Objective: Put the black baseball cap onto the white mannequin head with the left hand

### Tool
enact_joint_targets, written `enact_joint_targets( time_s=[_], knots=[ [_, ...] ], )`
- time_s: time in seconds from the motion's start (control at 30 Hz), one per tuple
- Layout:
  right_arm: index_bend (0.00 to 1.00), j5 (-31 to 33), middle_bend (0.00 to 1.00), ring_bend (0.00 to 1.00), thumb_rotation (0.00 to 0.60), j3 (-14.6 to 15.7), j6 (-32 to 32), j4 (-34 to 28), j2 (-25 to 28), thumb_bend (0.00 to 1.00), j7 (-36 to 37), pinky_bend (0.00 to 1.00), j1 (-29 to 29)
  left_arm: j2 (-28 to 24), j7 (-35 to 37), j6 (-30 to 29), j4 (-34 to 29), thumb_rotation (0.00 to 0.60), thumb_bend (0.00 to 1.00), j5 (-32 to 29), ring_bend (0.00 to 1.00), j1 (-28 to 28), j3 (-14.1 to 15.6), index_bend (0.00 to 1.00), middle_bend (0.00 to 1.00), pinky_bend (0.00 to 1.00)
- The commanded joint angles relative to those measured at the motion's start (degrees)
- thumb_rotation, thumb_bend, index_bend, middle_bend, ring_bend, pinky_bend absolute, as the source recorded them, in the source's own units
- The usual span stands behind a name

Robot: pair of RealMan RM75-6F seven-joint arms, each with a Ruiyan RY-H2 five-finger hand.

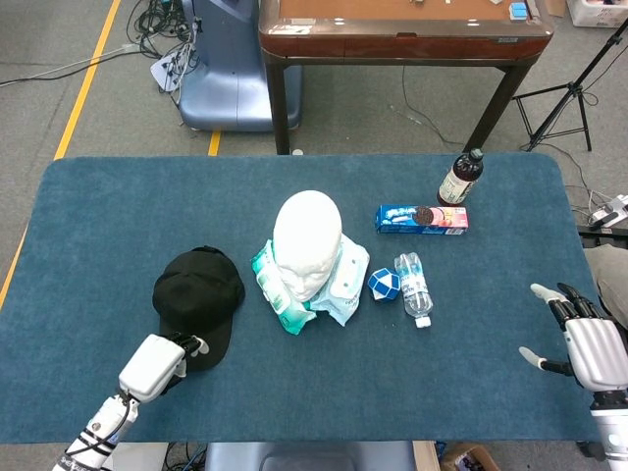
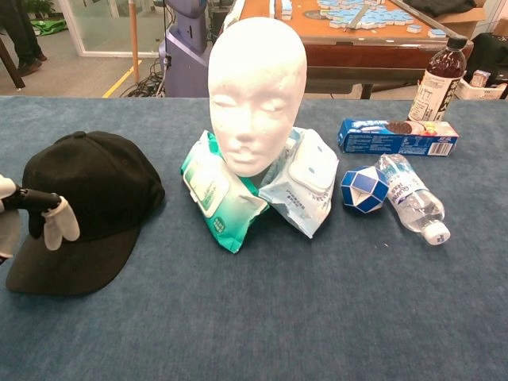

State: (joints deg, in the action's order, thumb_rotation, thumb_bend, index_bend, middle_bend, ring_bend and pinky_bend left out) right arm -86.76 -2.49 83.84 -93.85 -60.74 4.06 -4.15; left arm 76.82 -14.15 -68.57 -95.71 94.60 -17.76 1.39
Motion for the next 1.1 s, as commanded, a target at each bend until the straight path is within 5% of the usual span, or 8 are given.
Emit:
enact_joint_targets(
  time_s=[0.03, 0.53, 0.9, 0.97, 1.1],
  knots=[
    [0.18, 0.03, 0.26, 0.12, 0.6, 0.0, -0.1, 0.01, 0.04, 0.0, 0.08, 0.2, -0.02, 1.07, -1.07, 1.18, 0.32, 0.6, 0.95, -2.63, 0.44, -0.84, -1.4, 0.38, 0.46, 0.66],
    [0.18, 0.69, 0.26, 0.12, 0.6, -0.1, -1.18, -0.12, -0.12, 0.0, -0.61, 0.2, -0.4, 1.82, -3.08, 3.71, 4.7, 0.6, 0.95, -11.53, 0.38, -3.28, -5.06, 0.31, 0.38, 0.65],
    [0.18, 0.87, 0.26, 0.12, 0.6, -0.16, -1.26, -0.13, -0.09, 0.0, -0.59, 0.2, -0.4, 3.22, -7.25, 0.28, 8.09, 0.6, 0.95, -15.3, 0.37, -3.2, -7.03, 0.3, 0.37, 0.62],
    [0.18, 0.83, 0.26, 0.12, 0.6, -0.16, -1.25, -0.14, -0.1, 0.0, -0.61, 0.2, -0.4, 3.12, -7.05, -0.3, 7.79, 0.6, 0.89, -14.69, 0.37, -2.86, -6.35, 0.3, 0.37, 0.62],
    [0.18, 0.7, 0.26, 0.12, 0.6, -0.07, -1.23, -0.21, -0.1, 0.0, -0.74, 0.2, -0.37, 3.34, -5.52, -1.73, 8.16, 0.6, 0.61, -12.64, 0.37, -2.13, -4.79, 0.3, 0.37, 0.62]
  ],
)
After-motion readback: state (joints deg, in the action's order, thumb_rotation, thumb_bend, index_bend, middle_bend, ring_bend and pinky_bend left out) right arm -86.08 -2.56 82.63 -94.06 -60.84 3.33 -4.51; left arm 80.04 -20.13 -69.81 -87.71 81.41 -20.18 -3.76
